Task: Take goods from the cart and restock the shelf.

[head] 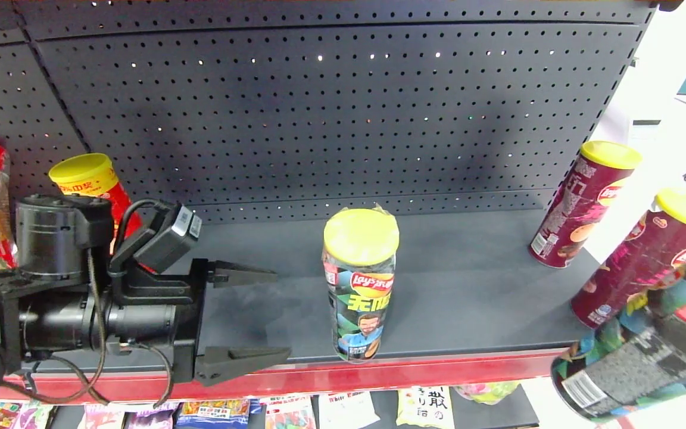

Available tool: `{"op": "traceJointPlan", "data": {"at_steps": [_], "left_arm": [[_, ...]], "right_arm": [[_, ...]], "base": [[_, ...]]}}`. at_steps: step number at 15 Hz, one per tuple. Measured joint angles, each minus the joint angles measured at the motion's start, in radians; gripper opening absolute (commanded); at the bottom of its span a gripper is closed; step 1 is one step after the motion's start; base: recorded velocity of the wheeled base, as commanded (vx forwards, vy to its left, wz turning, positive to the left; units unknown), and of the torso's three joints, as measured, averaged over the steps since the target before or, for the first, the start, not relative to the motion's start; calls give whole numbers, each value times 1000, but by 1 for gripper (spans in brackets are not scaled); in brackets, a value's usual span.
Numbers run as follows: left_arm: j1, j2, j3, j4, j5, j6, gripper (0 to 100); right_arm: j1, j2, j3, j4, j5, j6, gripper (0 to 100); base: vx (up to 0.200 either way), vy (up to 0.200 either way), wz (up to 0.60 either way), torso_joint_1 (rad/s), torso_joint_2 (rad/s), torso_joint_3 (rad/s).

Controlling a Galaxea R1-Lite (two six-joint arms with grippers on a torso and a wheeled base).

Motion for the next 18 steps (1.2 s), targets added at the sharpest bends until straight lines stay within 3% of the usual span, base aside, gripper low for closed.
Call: {"op": "traceJointPlan", "data": {"at_steps": [3,5,9,14,18], "left_arm": [[-1,-94,70,3,156,-29,100],[-2,-157,126,4,208,-36,100],[-3,-249,194,3,215,-59,100],[-3,-354,277,4,251,-64,100],[-3,-388,288,5,270,-63,100]], "right_arm": [[5,177,-60,-98,36,-2,0],[7,306,-80,-212,44,-4,0],[9,532,-185,-318,54,-37,0],[27,750,-378,-331,72,-74,0],[57,873,-512,-330,73,-81,0]], "base": [[0,0,0,0,0,0],[0,0,0,0,0,0],[0,0,0,0,0,0],[0,0,0,0,0,0],[0,0,0,0,0,0]]}}
